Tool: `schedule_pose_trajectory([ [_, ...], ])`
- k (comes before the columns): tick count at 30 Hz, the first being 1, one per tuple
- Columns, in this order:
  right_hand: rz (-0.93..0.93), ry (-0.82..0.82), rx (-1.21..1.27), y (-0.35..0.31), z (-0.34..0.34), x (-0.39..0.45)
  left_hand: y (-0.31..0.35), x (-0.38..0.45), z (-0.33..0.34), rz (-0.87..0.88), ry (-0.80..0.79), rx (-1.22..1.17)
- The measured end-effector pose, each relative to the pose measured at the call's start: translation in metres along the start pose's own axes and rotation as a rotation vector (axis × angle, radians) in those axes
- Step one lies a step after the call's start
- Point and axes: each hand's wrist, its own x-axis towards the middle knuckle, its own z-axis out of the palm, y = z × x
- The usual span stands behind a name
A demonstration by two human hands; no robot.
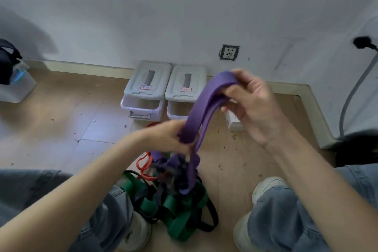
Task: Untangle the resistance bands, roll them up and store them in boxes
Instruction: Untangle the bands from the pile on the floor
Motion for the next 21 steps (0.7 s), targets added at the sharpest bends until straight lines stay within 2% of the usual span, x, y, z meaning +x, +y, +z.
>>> schedule_pose_trajectory([
  [2, 0.000, 0.049, 0.145, -0.004, -0.003, 0.001, -0.007, 0.001, 0.011, -0.099, -0.110, 0.092],
  [3, 0.005, 0.071, 0.173, -0.005, -0.006, 0.002, -0.002, 0.001, 0.007, -0.072, -0.104, 0.131],
  [4, 0.013, 0.098, 0.190, -0.006, -0.010, 0.003, 0.007, 0.002, -0.001, -0.023, -0.033, 0.144],
  [6, 0.015, 0.137, 0.071, -0.004, -0.021, 0.008, 0.040, -0.005, -0.031, 0.113, 0.290, -0.042],
  [7, 0.010, 0.143, -0.083, -0.001, -0.026, 0.010, 0.057, -0.014, -0.049, 0.243, 0.434, -0.217],
  [8, 0.003, 0.129, -0.278, 0.004, -0.031, 0.012, 0.071, -0.022, -0.063, 0.392, 0.497, -0.389],
  [9, 0.000, 0.093, -0.502, 0.012, -0.034, 0.013, 0.080, -0.027, -0.071, 0.487, 0.496, -0.484],
  [10, 0.022, 0.044, -0.718, 0.020, -0.035, 0.014, 0.082, -0.029, -0.070, 0.473, 0.491, -0.456],
  [11, 0.084, -0.009, -0.880, 0.029, -0.036, 0.013, 0.079, -0.028, -0.062, 0.349, 0.491, -0.320],
  [12, 0.194, -0.059, -0.972, 0.037, -0.037, 0.011, 0.070, -0.024, -0.051, 0.145, 0.468, -0.116],
  [13, 0.336, -0.104, -0.992, 0.044, -0.040, 0.008, 0.059, -0.019, -0.041, -0.055, 0.402, 0.081],
  [14, 0.474, -0.148, -0.999, 0.049, -0.043, 0.004, 0.050, -0.018, -0.030, -0.180, 0.334, 0.218],
  [15, 0.551, -0.200, -1.046, 0.049, -0.045, 0.001, 0.046, -0.018, -0.025, -0.198, 0.287, 0.295],
  [17, 0.467, -0.288, -1.107, 0.043, -0.047, -0.002, 0.052, -0.020, -0.022, -0.067, 0.205, 0.308],
  [19, 0.300, -0.380, -0.867, 0.031, -0.034, -0.003, 0.066, -0.026, -0.023, 0.057, 0.145, 0.167],
  [21, 0.253, -0.489, -0.647, 0.022, -0.022, -0.001, 0.070, -0.025, -0.025, 0.106, 0.140, 0.130],
])
